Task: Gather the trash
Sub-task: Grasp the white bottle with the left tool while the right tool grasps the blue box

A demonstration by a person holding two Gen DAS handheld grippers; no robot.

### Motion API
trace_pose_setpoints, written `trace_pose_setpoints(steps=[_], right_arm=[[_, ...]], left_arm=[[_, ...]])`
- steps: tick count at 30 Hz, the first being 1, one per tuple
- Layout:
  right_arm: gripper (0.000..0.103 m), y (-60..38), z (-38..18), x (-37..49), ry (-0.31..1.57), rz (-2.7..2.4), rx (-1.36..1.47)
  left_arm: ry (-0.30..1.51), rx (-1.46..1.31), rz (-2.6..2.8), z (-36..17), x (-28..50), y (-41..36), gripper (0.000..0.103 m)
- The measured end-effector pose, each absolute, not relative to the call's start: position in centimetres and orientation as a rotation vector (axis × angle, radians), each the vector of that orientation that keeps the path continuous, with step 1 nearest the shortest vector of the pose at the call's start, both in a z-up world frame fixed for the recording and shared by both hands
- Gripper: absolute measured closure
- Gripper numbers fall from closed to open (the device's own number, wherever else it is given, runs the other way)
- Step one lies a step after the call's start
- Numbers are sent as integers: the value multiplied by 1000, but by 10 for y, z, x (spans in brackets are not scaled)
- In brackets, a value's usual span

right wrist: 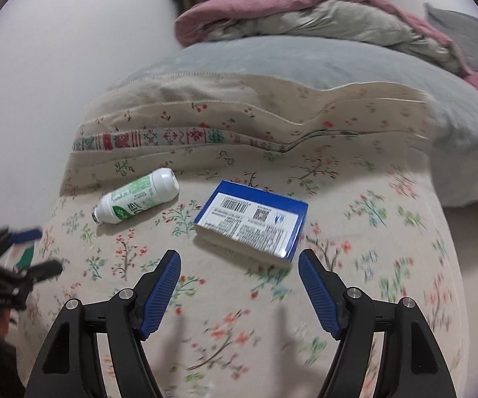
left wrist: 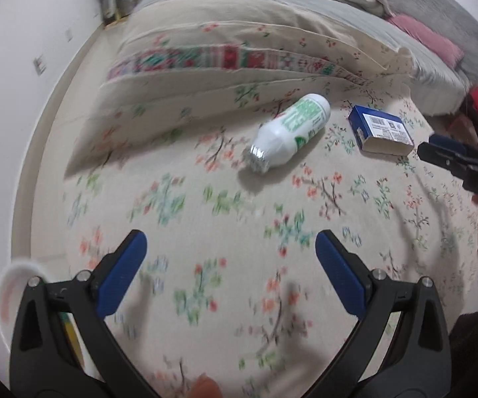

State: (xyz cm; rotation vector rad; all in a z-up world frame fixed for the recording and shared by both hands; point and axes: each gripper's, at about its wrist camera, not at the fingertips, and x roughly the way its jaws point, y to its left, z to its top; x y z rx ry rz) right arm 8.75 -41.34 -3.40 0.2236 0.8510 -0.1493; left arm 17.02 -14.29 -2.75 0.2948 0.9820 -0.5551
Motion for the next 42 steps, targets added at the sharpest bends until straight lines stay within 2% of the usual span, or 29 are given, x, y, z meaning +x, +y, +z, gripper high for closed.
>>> trace_pose_setpoints(steps=[9,21,24,26,29,33,42], right_arm=[[27,-447,-61,121,987,-23,70],[27,-436,-71,152,1003,99,-82],[27,-432,-71,158,997,119,-100],[27,-429,-71,161,990,130,-97],[28,-424,-70,164,976,135,-69],[37,-420,-68,171,956,126,-24],[39,-396,-57,183,970,215,70]], left_arm=[[949,402,-610,-46,203,-177,4],[935,307,-735,-55,227,-197,21],[930,302,-760,-54,227,-204,35],[923,315,-767,-54,225,-216,51],[915,323,-749,-53,218,-222,58],[911,297,-707,-53,203,-212,62],[948,166,-593,-50,184,-169,62]])
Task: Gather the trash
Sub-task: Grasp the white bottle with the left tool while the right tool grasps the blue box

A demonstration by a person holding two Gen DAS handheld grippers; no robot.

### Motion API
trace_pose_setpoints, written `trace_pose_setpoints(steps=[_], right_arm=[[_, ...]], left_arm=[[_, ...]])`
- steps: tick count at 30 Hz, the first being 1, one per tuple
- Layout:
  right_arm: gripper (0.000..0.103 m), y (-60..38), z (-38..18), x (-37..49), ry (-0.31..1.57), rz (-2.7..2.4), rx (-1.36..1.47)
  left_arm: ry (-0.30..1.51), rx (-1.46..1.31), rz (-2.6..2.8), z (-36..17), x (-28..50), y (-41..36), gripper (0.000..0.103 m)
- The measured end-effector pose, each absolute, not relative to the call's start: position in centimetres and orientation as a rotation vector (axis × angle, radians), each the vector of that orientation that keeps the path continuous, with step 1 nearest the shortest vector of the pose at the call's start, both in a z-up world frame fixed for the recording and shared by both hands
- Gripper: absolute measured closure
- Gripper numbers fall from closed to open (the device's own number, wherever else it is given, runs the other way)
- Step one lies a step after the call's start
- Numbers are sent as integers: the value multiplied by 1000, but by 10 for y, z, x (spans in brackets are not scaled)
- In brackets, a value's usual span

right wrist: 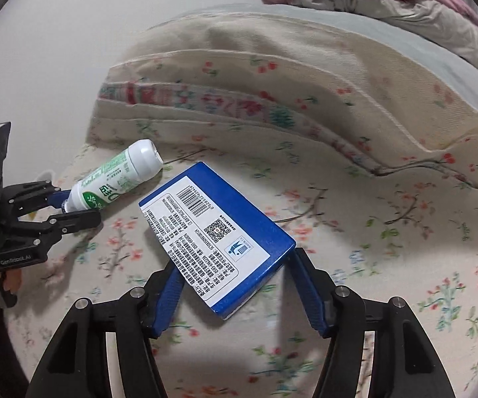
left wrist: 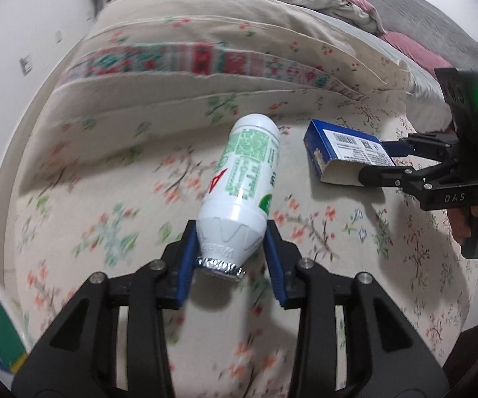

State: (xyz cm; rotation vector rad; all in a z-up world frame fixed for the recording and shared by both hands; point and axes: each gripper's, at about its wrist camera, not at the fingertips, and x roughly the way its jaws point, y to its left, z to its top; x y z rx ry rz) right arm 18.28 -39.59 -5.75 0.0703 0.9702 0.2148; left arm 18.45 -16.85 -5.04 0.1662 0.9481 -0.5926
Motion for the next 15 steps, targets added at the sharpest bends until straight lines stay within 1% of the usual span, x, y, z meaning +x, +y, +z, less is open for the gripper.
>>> trace_pose_setpoints(steps=[4,9,11,12,13,14,15], right_arm=[[40,-390,-61,182,965,215,80],[48,-385,-61,179,945,231,152],[55,-378,-59,176,937,243,164],[64,-374,-56,175,931,246,168],[70,-369,-54,175,928,245,169],[79,-365,-54,176,930,246,173],[84,-360,-53,175,934,243,178]], left_arm=[[952,120,-558,-51,179,-146,62],[938,72,-524,-45,168,-128,62],[933,57,-508,-42,165,-123,62],[932,47,-501,-39,163,-120,62],[933,38,-498,-38,162,-113,62],[932,29,-494,-36,161,-113,62],[929,20,-491,-34,160,-107,62]])
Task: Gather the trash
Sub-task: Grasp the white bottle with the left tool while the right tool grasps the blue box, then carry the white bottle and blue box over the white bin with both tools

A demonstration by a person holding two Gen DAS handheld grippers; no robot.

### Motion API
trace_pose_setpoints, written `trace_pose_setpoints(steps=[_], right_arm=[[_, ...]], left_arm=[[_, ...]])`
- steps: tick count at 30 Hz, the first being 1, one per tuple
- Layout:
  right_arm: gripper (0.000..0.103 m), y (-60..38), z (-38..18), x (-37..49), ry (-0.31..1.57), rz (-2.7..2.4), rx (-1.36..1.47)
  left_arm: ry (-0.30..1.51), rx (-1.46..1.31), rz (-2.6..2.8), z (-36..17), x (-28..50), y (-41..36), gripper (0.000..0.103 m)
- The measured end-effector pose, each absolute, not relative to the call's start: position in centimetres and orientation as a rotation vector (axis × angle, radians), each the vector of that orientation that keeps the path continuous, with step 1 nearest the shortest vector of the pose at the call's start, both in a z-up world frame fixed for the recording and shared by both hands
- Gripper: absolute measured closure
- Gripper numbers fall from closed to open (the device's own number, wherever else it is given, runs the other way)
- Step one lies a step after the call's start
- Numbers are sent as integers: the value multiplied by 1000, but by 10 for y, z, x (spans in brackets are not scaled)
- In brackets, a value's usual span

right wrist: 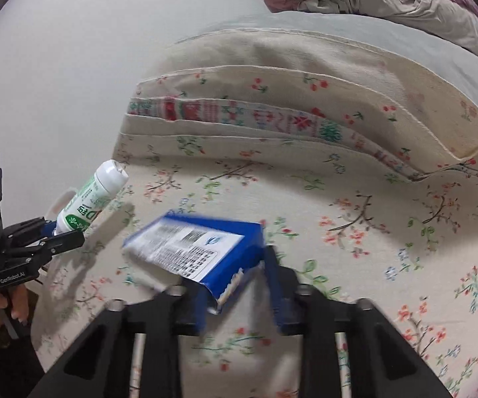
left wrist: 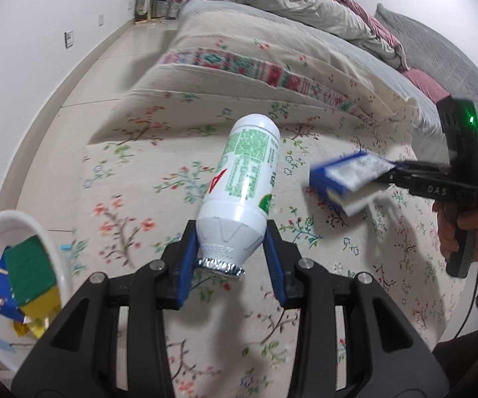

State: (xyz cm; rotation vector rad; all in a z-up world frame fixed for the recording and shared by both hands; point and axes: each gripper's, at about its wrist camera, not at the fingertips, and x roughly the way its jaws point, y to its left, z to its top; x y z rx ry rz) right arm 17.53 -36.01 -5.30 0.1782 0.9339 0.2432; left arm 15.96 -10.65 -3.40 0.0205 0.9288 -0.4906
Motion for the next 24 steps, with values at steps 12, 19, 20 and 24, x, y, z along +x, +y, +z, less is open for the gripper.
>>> trace_pose_setpoints(steps=[12,19,20,24], right_arm=[[87,-313,-52,147,980,190,160],[89,-271,-44,138,986,198,145],[89,-270,-42,135,981,207,145],[90,-245,-37,136,977,236,137]], left_arm=[[893,-31,-468,-14,134,-65,62],[876,-48,-426,-8,118,-30,62],[875,-53,-418,-8,117,-25,62],[875,-79,-378,-8,114,1,62]])
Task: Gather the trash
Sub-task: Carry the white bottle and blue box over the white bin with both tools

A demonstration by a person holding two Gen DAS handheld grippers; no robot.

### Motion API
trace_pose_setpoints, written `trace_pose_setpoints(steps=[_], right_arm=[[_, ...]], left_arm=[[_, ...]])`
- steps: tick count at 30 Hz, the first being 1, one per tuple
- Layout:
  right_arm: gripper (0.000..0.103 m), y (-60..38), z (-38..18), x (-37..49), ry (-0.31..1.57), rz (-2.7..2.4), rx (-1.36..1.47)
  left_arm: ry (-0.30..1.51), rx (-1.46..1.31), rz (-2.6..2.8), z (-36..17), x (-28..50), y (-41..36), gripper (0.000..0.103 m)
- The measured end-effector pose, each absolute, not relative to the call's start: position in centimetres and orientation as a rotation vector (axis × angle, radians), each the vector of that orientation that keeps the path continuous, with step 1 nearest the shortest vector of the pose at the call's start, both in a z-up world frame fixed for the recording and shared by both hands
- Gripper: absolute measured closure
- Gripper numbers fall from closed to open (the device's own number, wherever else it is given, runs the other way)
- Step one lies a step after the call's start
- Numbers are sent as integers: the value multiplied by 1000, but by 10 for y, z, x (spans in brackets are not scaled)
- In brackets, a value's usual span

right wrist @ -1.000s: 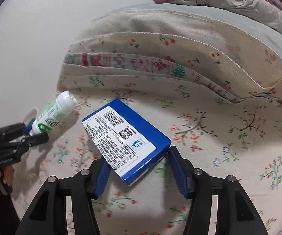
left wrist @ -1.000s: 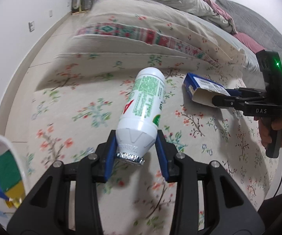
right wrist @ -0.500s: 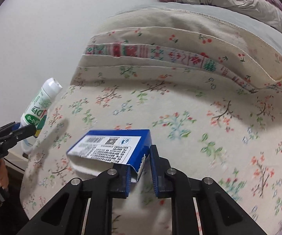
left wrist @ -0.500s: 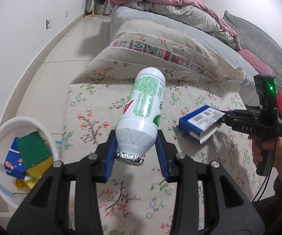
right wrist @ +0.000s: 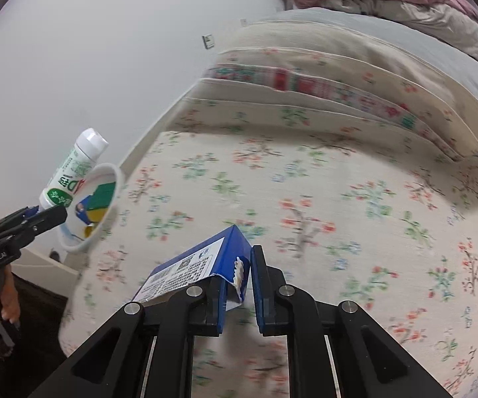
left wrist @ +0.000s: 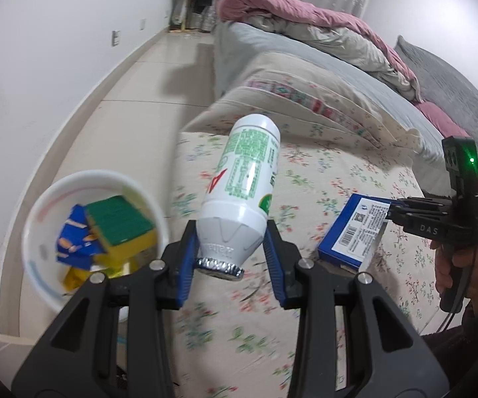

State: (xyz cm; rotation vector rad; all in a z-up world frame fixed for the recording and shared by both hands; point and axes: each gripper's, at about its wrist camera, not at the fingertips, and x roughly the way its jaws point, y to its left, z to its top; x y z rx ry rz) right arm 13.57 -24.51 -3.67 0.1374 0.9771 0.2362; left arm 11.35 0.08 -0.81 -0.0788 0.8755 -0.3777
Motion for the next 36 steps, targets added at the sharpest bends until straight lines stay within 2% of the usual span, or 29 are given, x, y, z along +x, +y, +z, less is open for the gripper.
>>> trace_pose_setpoints(steps=[18,36], right_arm=[[92,-162,-27,159,962,340,141],[92,-65,-16,194,932,455,72]], left_arm=[[888,-195,-174,-23,105,109,62],[944,-222,-127,-50,128,147,62]])
